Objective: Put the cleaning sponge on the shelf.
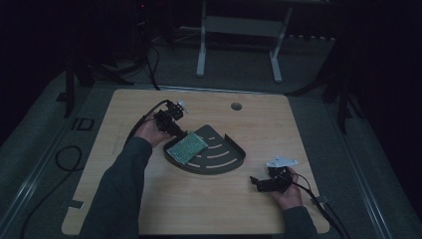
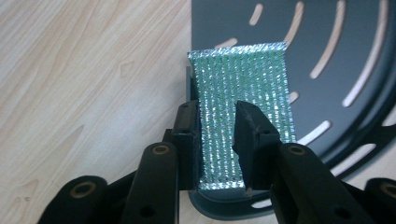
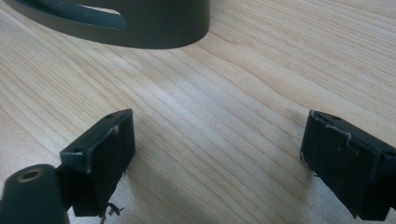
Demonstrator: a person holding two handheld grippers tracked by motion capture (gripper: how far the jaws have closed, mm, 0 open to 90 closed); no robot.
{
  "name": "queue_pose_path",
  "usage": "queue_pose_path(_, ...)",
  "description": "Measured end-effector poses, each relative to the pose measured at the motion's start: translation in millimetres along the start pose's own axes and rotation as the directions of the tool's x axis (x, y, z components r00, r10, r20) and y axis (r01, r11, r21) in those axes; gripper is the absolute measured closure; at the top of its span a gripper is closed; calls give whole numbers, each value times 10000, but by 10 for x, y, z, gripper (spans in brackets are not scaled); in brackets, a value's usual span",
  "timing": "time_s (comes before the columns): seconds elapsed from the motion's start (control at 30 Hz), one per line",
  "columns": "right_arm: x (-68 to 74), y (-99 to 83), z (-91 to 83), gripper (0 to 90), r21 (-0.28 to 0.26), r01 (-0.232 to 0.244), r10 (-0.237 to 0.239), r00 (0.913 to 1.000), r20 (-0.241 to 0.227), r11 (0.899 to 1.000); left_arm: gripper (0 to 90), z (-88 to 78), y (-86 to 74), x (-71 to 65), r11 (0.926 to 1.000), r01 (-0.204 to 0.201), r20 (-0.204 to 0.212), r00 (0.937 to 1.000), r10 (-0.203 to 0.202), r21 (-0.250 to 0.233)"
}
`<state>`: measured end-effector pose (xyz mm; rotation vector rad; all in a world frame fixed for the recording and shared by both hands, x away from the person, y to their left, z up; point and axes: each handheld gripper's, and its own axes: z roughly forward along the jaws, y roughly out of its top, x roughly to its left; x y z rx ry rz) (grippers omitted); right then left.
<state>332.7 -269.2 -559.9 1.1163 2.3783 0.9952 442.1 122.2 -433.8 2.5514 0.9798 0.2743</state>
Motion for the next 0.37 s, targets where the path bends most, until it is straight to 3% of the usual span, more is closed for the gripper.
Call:
queue_pose_path(0.13, 0, 0, 0, 97, -3, 6, -6, 10000, -1, 10000, 677, -110, -53, 25, 9985, 361, 416, 9985, -343, -421)
queue_pose_path(0.2, 0, 0, 0, 97, -1, 2, -2, 10000, -1, 10000, 668, -165, -106, 53, 9948, 688, 823, 9946, -626, -748)
queue_pose_path(0.37, -2, 0, 0, 97, 0, 19, -19, 10000, -1, 10000, 646, -245, -326, 87, 9828, 1197, 1098, 9884, -1047, -1407)
